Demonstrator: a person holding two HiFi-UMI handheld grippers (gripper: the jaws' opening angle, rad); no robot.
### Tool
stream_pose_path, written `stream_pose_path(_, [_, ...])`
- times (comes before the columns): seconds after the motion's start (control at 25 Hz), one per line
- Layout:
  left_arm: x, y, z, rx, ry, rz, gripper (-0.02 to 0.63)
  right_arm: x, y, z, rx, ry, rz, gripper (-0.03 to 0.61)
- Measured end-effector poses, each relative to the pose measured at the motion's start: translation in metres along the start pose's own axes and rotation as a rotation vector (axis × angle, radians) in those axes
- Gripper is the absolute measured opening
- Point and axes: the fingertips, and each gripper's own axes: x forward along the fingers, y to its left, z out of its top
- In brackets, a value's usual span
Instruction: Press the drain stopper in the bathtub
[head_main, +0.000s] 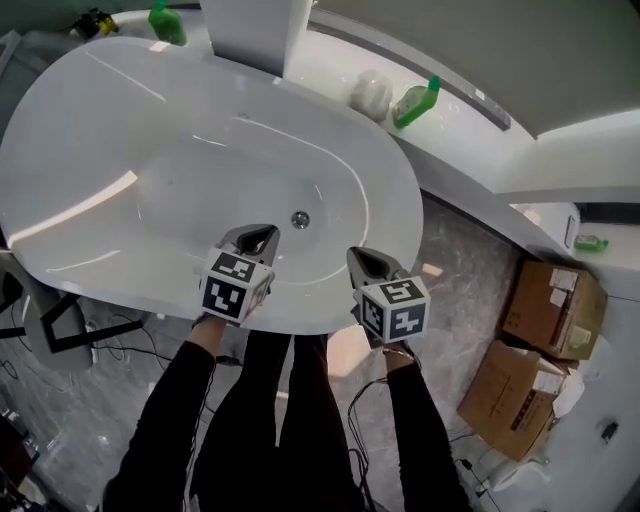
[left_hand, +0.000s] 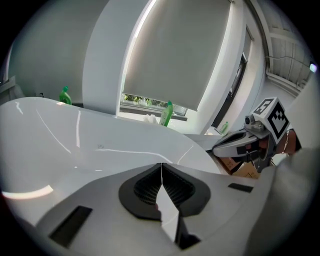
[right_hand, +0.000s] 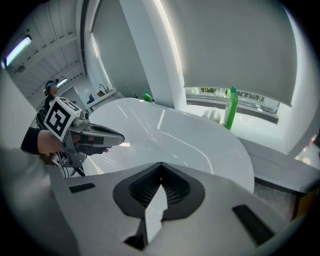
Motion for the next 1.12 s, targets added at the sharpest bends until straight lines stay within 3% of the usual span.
stream_pose_path(0.2, [0.046, 0.022, -0.031, -0.002, 0.033, 0.041, 0.008, 0.049, -0.018, -0.022, -0.014, 0.041, 0.007, 0.001])
stream_pose_path(0.44, [0.089, 0.03, -0.053, 0.004, 0.075, 0.026, 0.009, 0.099, -0.041, -0.043, 0.025, 0.061, 0.022, 0.002])
stream_pose_path(1.12, [0.167, 0.038, -0.096, -0.046, 0.138, 0.029, 0.009, 0.182, -0.066, -0.079, 0.078, 0.107, 0.076, 0.002])
